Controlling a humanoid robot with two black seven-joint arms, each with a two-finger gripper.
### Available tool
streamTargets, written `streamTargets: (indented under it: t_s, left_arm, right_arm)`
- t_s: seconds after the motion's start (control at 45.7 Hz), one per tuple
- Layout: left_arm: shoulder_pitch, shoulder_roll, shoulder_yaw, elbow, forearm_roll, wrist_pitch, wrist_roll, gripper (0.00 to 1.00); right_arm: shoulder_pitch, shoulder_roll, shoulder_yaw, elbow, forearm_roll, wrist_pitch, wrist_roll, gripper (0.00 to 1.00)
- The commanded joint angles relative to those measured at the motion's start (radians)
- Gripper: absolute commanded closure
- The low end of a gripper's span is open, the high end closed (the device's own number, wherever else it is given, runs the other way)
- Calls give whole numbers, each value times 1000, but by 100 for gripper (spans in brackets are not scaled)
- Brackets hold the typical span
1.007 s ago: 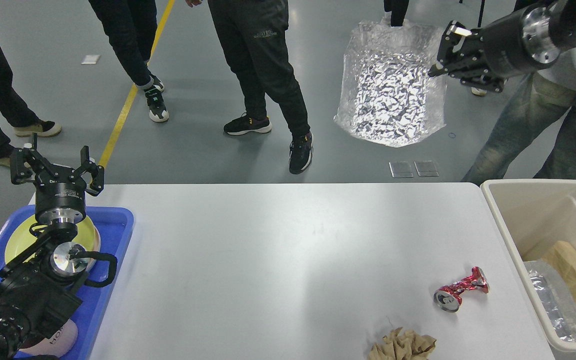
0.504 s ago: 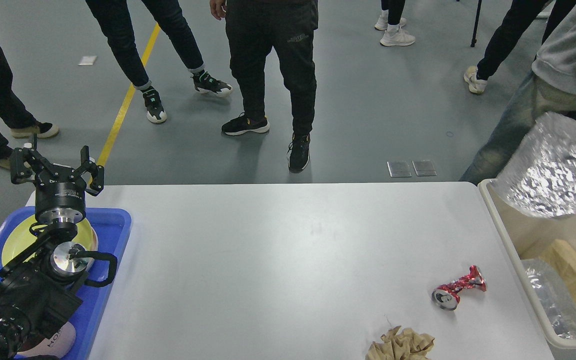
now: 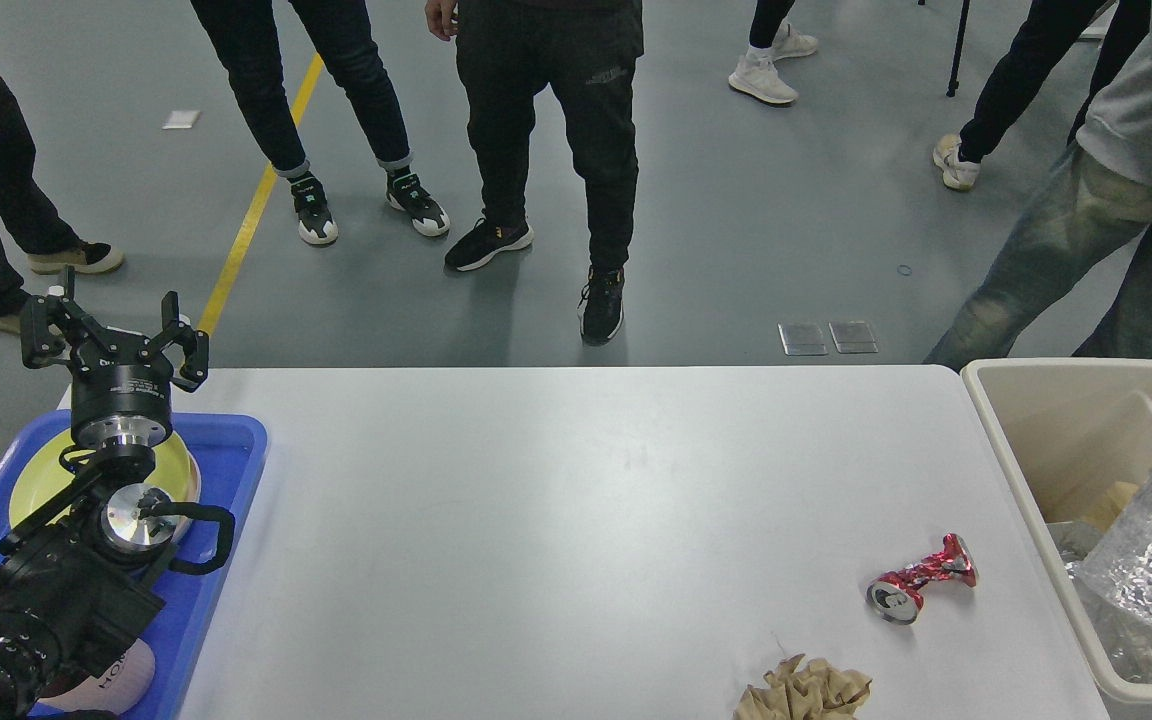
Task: Tidy desktop
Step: 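Lift the foil packet and drop it into the white bin, then move the right gripper down to the red can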
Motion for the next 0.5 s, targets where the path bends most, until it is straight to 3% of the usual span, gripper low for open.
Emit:
streamTargets:
  t_s: [0.0, 0.219, 0.482]
  left_arm:
    - [0, 0, 0, 0, 0, 0, 0, 4]
    - [-2, 0, 0, 0, 0, 0, 0, 4]
    - [0, 0, 0, 0, 0, 0, 0, 4]
  right_arm:
    - [-24, 12, 5, -13, 0, 2, 0, 0]
    - [112, 79, -16, 10, 1, 24, 0, 0]
    - [508, 225, -251, 165, 1, 248, -2, 0]
